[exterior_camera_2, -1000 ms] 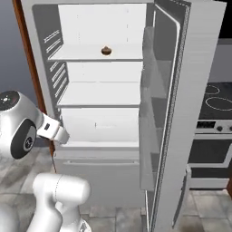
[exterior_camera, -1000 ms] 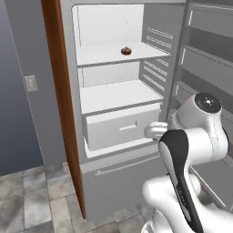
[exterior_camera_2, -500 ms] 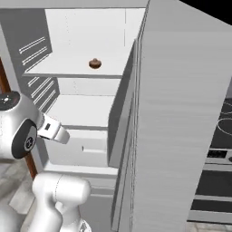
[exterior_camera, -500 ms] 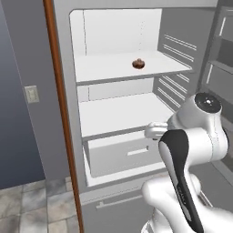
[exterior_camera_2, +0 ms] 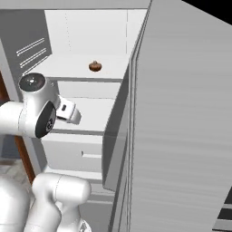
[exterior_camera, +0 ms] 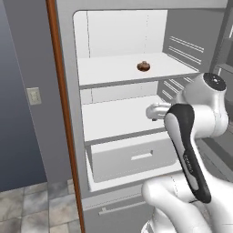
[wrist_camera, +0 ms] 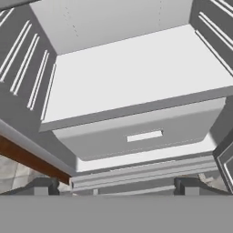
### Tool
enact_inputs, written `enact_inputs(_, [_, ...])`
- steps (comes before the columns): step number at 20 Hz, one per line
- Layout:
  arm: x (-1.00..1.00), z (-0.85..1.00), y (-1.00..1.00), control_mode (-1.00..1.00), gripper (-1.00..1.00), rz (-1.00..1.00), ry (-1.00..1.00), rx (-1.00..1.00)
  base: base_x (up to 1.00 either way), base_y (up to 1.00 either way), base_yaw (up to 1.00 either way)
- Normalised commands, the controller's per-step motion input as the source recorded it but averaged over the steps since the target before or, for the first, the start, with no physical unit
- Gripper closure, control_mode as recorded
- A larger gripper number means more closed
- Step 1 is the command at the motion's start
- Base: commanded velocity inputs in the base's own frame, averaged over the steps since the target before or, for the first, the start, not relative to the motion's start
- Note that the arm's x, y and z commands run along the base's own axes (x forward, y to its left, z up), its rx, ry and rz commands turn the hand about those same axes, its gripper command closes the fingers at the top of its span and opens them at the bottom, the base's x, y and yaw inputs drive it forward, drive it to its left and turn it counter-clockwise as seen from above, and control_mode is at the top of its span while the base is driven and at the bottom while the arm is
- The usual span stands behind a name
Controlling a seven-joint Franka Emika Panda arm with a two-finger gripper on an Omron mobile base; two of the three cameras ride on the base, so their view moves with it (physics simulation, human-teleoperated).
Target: Place the cold items (mushroom and carrot) from the fridge in one tupperware on the dining counter. Place the warm items (kebab skewer and hot dog) in the stove area in another tupperware.
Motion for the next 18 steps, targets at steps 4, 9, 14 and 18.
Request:
enact_inputs(4, [0.54, 0.8, -0.02, -1.0, -1.0, 0.03, -0.01, 0.0, 0.0, 0.0, 0.0])
enact_inputs(9, [0.5, 0.63, 0.0, -1.0, -1.0, 0.0, 0.0, -0.03, 0.0, 0.0, 0.0])
enact_inputs(14, [0.53, 0.11, -0.18, -1.0, -1.0, 0.0, -0.11, -0.05, 0.0, 0.0, 0.0])
enact_inputs(18, [0.66, 0.01, -0.18, -1.0, -1.0, 0.0, -0.05, -0.06, 0.0, 0.0, 0.0])
